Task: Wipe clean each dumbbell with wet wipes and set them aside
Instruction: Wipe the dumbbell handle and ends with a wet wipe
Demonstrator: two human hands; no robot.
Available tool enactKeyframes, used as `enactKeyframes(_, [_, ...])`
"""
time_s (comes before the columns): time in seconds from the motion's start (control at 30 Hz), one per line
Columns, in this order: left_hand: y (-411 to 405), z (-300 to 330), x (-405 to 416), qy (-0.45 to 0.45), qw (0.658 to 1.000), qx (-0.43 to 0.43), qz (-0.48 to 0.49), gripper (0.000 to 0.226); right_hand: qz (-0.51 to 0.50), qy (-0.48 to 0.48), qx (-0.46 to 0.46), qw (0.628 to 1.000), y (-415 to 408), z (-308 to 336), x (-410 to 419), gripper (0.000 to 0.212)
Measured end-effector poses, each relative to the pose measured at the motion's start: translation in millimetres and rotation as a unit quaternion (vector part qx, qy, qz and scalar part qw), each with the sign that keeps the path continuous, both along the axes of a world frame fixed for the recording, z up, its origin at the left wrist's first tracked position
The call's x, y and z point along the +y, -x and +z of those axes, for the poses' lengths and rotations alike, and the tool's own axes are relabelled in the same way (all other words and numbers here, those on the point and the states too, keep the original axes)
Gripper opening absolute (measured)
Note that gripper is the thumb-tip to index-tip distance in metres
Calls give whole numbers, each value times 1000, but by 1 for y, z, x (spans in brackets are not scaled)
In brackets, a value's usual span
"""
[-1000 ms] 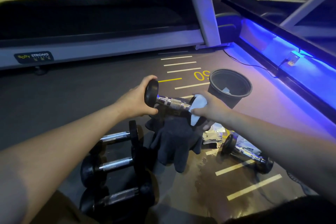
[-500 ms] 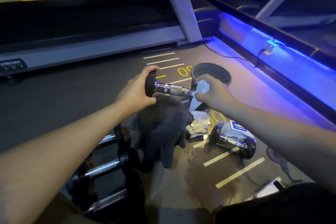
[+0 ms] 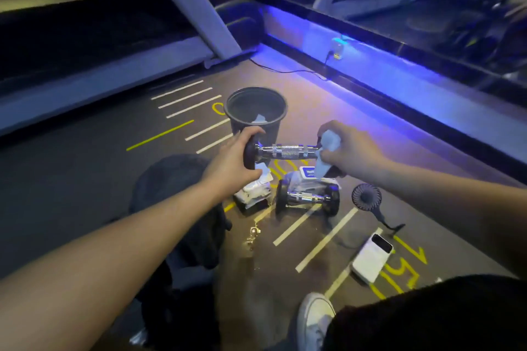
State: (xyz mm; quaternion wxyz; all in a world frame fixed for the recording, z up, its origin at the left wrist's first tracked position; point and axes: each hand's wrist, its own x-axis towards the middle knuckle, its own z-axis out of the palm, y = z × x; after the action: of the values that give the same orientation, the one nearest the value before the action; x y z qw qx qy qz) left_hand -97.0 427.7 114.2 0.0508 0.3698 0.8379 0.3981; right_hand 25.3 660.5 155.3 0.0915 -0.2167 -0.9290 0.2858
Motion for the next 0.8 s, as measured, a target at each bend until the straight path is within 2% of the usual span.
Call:
enactKeyframes(0.1, [-14, -25, 27, -14, 999, -28, -7, 71, -13, 25, -6, 1000, -18, -18, 17, 30])
enactKeyframes(0.23, [-30, -77, 46, 1, 999, -44, -25, 72, -59, 36, -57, 996, -40, -67, 29, 35])
enactKeyframes(0.53, [-51, -176, 35, 51, 990, -128, -12, 76, -87, 106, -100, 986, -60, -184, 11, 36])
enactKeyframes(0.8, [-56, -231, 52, 71, 983, -164, -30, 67, -110, 130, -146, 975, -68, -238, 26, 39])
